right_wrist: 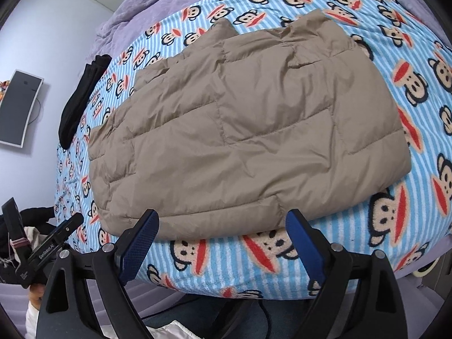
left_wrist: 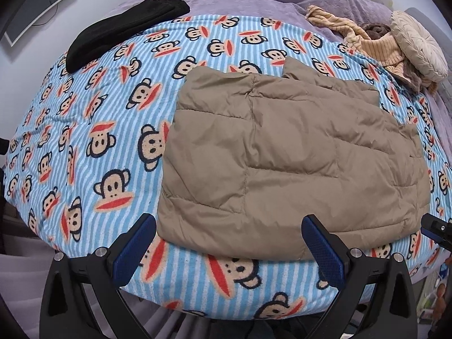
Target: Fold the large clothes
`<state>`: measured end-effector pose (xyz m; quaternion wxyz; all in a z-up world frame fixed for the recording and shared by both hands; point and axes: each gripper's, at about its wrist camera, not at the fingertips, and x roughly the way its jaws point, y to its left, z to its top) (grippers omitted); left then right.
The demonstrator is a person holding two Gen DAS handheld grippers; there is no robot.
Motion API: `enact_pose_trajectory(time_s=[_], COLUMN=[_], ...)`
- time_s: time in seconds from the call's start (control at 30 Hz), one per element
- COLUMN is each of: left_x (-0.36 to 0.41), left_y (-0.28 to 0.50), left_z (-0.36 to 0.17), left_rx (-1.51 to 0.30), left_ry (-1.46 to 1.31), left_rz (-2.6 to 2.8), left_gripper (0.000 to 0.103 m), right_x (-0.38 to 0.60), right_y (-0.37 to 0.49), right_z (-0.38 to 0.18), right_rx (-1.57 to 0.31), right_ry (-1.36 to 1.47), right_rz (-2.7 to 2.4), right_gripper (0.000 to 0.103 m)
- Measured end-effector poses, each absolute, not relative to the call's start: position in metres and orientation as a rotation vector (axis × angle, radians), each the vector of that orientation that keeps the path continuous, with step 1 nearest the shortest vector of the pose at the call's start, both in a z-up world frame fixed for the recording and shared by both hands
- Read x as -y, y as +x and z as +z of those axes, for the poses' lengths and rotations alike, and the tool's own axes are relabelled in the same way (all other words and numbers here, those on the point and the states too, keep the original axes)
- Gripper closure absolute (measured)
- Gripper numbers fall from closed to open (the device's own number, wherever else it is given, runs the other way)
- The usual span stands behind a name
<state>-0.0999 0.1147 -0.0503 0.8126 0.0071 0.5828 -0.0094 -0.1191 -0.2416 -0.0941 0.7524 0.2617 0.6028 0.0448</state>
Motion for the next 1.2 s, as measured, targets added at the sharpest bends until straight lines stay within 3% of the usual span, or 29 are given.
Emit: enact_pose_trajectory(time_s=[0.3, 0.9, 1.2], left_x=[-0.146, -0.212, -0.190], left_y=[-0.065, -0.001, 0.037], left_z=[-0.072, -0.140, -0.198], left_rx=[-1.299, -1.418, -1.509], left_ry=[0.014, -0.193, -0.359], left_rz=[-0.068, -0.335, -0.570], left_gripper=[0.000, 0.000, 0.000], right_x=[0.191, 0.152, 0.158], right_y=[-0.095, -0.076, -0.079], right_z=[-0.113, -0.119, -0.124], right_rx=[-1.447, -1.498, -1.525], right_ry=[0.562, 0.574, 0.571], right_rz=[0.117, 0.010, -0.015], right_gripper=[0.010, 0.010, 0.010])
